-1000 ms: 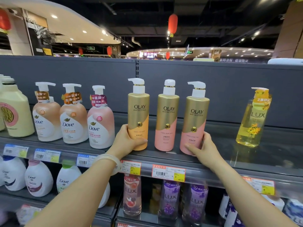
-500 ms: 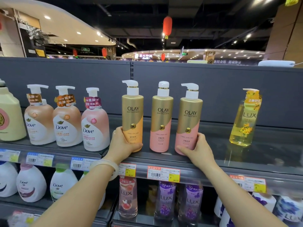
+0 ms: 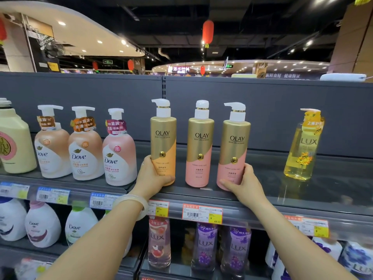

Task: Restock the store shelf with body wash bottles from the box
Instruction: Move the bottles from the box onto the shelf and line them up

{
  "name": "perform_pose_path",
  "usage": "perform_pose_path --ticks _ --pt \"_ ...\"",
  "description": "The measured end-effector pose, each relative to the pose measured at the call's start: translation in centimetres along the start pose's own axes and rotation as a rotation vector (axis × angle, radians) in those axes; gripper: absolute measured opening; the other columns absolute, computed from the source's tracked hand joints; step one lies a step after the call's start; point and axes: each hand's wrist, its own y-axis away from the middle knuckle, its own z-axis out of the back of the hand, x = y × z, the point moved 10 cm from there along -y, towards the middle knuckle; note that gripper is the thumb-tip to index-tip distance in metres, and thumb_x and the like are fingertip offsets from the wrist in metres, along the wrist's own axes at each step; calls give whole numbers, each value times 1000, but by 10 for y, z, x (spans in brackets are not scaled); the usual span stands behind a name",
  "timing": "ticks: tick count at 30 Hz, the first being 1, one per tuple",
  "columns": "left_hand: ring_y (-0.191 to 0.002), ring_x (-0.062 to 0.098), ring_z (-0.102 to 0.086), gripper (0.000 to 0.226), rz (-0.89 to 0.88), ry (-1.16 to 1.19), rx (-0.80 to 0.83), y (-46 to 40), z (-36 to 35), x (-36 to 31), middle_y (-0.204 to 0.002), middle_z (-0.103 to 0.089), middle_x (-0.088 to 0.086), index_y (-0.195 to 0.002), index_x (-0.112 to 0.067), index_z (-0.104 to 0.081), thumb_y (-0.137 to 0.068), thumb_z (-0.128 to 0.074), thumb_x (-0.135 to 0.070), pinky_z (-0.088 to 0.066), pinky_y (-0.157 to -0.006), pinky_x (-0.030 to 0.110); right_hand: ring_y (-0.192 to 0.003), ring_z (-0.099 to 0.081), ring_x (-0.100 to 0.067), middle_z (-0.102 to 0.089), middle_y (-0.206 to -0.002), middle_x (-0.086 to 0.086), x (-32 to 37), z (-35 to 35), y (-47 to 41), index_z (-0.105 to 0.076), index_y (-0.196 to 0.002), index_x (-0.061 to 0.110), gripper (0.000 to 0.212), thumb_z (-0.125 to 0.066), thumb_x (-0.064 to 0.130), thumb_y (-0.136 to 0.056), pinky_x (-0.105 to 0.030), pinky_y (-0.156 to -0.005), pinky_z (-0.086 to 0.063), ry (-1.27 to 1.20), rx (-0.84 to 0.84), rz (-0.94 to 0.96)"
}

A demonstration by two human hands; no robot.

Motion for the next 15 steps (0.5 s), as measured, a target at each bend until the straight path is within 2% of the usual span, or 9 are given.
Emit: perform_pose_path --ticks 7,11,13,15 --pt "-96 15 -50 74 34 -17 21 2 -2 0 -108 -50 -2 -125 -13 -36 -67 -82 -15 -40 -80 28 -117 -54 -23 -54 -131 -3 -1 -1 -1 -33 -134 16 79 -79 33 -72 -43 -94 -48 -2 14 -11" --pt "-97 17 -53 74 48 -29 16 0 -2 4 -112 -55 1 -124 -15 -37 -66 -82 -17 -43 -82 30 -118 -53 -23 -53 -131 -3 -1 0 0 -33 -134 16 78 -78 32 -73 -41 -94 -47 -7 15 -13" --pt "-106 20 -54 79 28 -25 -20 -1 0 4 -118 -54 3 -124 -15 -37 -62 -85 -21 -45 -89 34 -117 -54 -23 -54 -131 -3 -1 0 1 -33 -134 16 78 -79 32 -72 -41 -94 -47 -14 12 -10" --pt "-122 24 -46 88 -56 -25 -194 6 13 -7 -132 -46 7 -132 -10 -35 -61 -85 -23 -38 -105 38 -116 -54 -22 -55 -129 -2 0 2 2 -35 -133 17 79 -80 32 -70 -40 -94 -47 -28 -2 -4"
